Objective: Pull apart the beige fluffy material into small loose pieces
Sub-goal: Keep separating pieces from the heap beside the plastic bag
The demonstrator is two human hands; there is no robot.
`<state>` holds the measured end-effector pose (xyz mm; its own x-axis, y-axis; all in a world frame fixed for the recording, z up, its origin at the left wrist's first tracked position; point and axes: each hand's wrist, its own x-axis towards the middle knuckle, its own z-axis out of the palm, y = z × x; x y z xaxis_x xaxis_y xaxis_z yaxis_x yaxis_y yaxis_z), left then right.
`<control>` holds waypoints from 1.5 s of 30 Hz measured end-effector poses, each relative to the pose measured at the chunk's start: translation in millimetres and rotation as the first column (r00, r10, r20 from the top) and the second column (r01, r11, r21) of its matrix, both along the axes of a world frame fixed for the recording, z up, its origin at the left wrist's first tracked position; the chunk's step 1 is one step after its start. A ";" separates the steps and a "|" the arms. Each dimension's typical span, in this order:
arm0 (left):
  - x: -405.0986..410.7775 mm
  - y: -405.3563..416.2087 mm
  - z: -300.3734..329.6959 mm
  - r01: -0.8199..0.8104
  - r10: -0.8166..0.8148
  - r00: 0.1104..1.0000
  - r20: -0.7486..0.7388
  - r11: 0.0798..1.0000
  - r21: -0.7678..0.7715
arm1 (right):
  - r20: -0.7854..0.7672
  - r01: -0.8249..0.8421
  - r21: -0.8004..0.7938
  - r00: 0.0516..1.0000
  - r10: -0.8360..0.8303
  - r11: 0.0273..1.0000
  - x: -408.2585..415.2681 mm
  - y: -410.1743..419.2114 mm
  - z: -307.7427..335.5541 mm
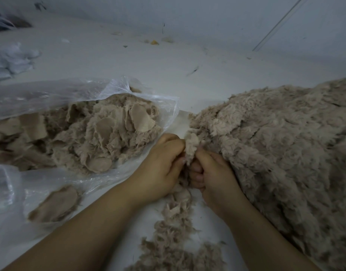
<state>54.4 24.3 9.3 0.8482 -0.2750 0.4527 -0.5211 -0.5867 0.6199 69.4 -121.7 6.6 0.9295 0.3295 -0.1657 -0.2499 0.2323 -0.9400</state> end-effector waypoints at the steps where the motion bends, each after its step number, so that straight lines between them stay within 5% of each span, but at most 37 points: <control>1: -0.2 0.8 0.1 -0.001 0.001 1.000 -0.013 1.000 0.004 | 0.001 -0.005 0.008 1.000 0.005 1.000 0.5 -0.3 0.0; 18: -2.0 3.8 -2.0 -0.142 0.137 0.989 0.048 0.979 0.143 | -0.017 -0.023 0.038 1.000 0.023 0.999 -1.1 -2.4 2.1; 25: -7.7 -0.5 -1.0 -0.102 0.099 0.995 0.026 0.970 0.222 | 0.125 -0.112 -0.011 0.986 0.113 0.994 -2.9 -5.2 1.9; 32: -9.8 -5.5 -0.5 -0.093 0.065 0.995 0.073 0.858 0.505 | 0.035 -0.082 0.009 0.996 0.082 0.997 -2.9 -5.4 3.7; 38: -5.9 -0.7 -3.5 -0.140 0.137 0.990 0.033 0.935 0.326 | -0.077 0.002 0.077 0.997 0.004 0.997 1.8 -2.1 3.1; 45: 5.7 10.7 -11.9 -0.183 0.241 0.964 -0.112 0.909 0.374 | -0.152 0.019 0.114 0.988 -0.001 0.993 1.9 -1.1 6.6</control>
<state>60.2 35.1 -2.6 0.9551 -0.2001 0.2184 -0.2758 -0.8696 0.4095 71.3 -122.8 13.2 0.8998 0.3453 -0.2667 -0.3848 0.3399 -0.8582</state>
